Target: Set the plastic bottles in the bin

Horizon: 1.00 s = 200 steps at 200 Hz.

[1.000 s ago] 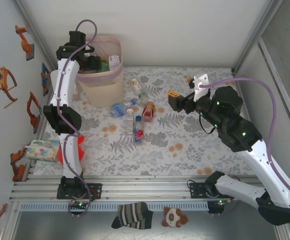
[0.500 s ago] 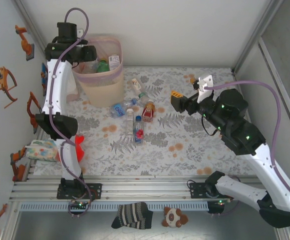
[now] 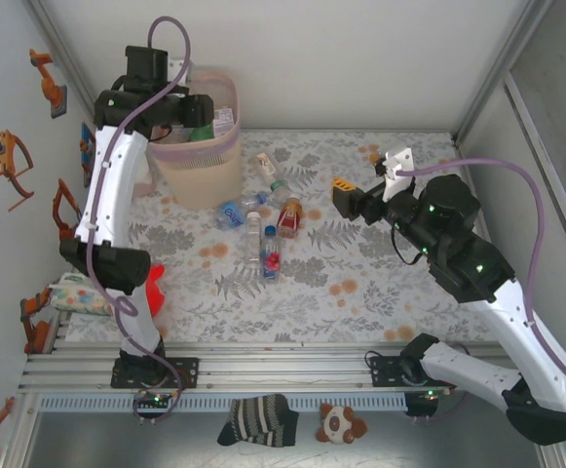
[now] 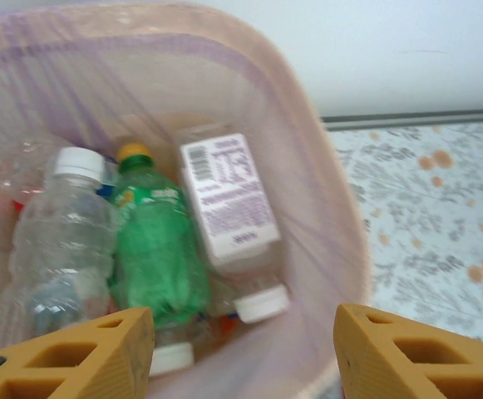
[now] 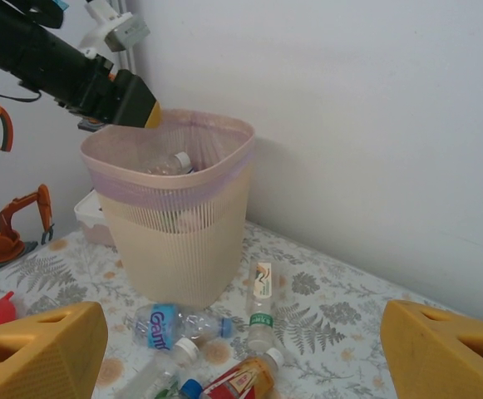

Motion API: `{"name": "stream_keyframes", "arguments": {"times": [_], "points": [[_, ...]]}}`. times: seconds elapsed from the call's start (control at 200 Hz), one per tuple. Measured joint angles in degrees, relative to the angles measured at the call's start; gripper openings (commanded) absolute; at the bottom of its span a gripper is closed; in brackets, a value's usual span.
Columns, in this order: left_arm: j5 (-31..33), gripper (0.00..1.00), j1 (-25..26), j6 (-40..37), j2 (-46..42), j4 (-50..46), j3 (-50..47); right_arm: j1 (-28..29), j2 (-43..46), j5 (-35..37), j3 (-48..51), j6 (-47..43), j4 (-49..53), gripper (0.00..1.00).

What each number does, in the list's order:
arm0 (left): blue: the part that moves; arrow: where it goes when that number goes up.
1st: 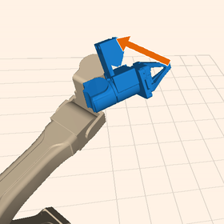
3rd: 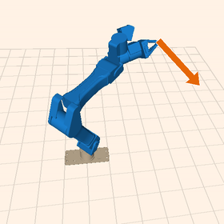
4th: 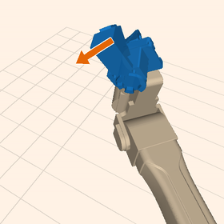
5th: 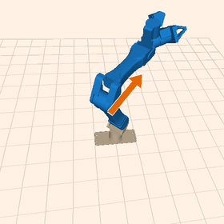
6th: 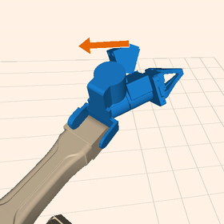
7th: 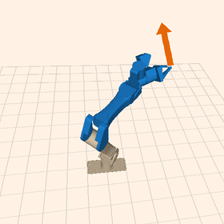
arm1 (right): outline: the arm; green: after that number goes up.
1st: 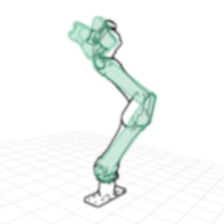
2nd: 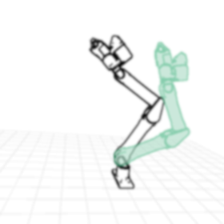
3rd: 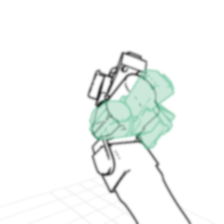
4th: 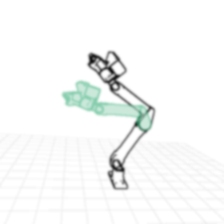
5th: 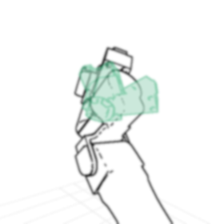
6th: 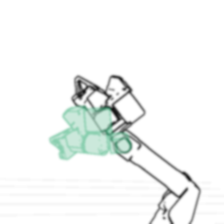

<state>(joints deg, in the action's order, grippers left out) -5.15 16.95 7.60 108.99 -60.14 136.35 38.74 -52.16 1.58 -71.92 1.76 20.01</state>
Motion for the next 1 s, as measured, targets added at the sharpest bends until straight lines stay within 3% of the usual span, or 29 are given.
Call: {"name": "stream_keyframes", "arguments": {"times": [0.566, 1.001], "points": [[3.5, 0.59, 10.4, 4.7, -17.8, 7.7, -32.9, 0.0, -0.2, 0.6, 0.3, 0.0, -0.1, 0.85], [9.7, 0.65, 19.3, 13.0, -20.3, 15.1, -52.0, 0.0, -0.2, 0.4, 0.7, 0.5, 0.2, 0.85]]}}
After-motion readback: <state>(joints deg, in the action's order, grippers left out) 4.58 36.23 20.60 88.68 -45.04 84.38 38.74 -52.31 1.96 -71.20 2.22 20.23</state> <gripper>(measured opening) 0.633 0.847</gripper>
